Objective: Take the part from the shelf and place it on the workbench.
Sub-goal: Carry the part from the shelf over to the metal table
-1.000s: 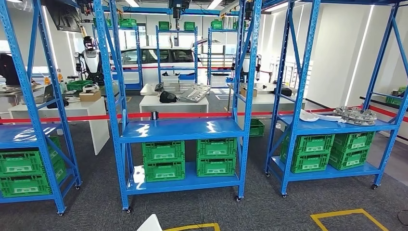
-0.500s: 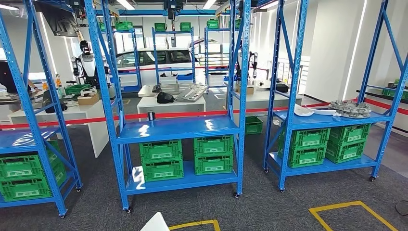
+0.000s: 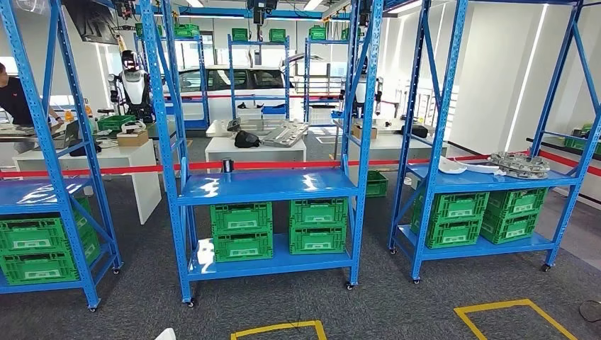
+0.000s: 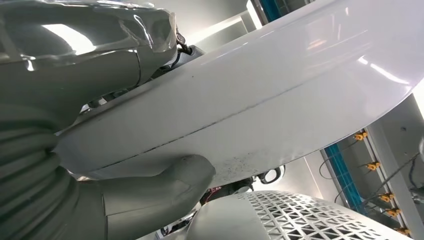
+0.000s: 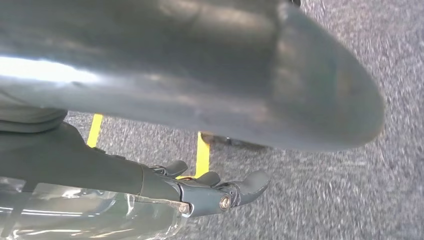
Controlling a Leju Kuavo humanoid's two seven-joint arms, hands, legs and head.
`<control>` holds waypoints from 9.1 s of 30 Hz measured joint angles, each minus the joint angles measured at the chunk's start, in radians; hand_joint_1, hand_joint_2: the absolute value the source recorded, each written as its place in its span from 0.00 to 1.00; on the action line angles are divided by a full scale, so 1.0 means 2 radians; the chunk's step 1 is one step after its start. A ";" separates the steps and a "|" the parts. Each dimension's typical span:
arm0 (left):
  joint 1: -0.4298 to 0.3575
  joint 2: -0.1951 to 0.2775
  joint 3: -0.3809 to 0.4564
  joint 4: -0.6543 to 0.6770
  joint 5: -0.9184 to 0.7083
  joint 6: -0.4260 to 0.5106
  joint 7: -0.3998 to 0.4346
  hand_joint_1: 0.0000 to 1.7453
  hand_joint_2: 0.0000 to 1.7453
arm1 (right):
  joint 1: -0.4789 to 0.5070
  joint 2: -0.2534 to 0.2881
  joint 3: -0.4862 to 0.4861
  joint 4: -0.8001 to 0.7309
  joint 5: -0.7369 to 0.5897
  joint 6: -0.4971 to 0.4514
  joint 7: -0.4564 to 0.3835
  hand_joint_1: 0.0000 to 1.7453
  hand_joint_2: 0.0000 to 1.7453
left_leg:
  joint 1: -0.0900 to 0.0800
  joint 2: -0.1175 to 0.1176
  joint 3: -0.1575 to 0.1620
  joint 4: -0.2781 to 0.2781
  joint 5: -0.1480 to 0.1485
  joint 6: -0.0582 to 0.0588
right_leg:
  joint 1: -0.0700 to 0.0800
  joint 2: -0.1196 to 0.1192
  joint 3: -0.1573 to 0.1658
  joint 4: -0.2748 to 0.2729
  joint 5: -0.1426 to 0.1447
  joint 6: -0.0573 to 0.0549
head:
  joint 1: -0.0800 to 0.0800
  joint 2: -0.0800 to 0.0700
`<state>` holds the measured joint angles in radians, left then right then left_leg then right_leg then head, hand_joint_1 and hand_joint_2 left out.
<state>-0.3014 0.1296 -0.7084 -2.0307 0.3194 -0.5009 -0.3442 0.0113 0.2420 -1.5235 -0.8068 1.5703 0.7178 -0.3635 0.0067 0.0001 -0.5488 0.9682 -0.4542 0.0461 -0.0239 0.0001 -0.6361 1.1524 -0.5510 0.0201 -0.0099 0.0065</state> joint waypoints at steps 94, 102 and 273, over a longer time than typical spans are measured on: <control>0.022 0.008 0.022 0.013 -0.021 -0.009 -0.020 1.00 1.00 | -0.015 -0.114 -0.009 0.160 0.001 -0.009 -0.059 0.00 0.00 | -0.003 0.015 0.014 0.000 -0.011 0.005 | -0.001 0.006 -0.051 0.059 0.008 0.009 | 0.000 0.000; 0.021 0.008 0.022 0.012 -0.022 -0.009 -0.021 1.00 1.00 | -0.014 -0.116 -0.009 0.162 0.001 -0.012 -0.059 0.00 0.00 | -0.008 0.054 0.012 0.011 -0.018 -0.010 | 0.001 -0.019 0.031 -0.082 0.054 0.008 | -0.001 0.000; 0.031 0.009 0.058 0.035 -0.067 0.026 -0.016 1.00 1.00 | -0.012 -0.085 -0.009 0.069 0.001 0.008 0.008 0.00 0.00 | -0.002 -0.001 -0.003 0.012 0.001 -0.005 | 0.004 0.006 0.027 -0.085 0.065 0.005 | -0.001 0.000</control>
<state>-0.2397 0.1471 -0.5926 -1.9598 0.1854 -0.4494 -0.3755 -0.0124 0.0726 -1.5418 -0.6695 1.5715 0.7330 -0.3468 0.0033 -0.0009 -0.5549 0.9921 -0.4514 0.0353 -0.0162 0.0117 -0.5818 0.9823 -0.4203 0.0304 -0.0128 0.0069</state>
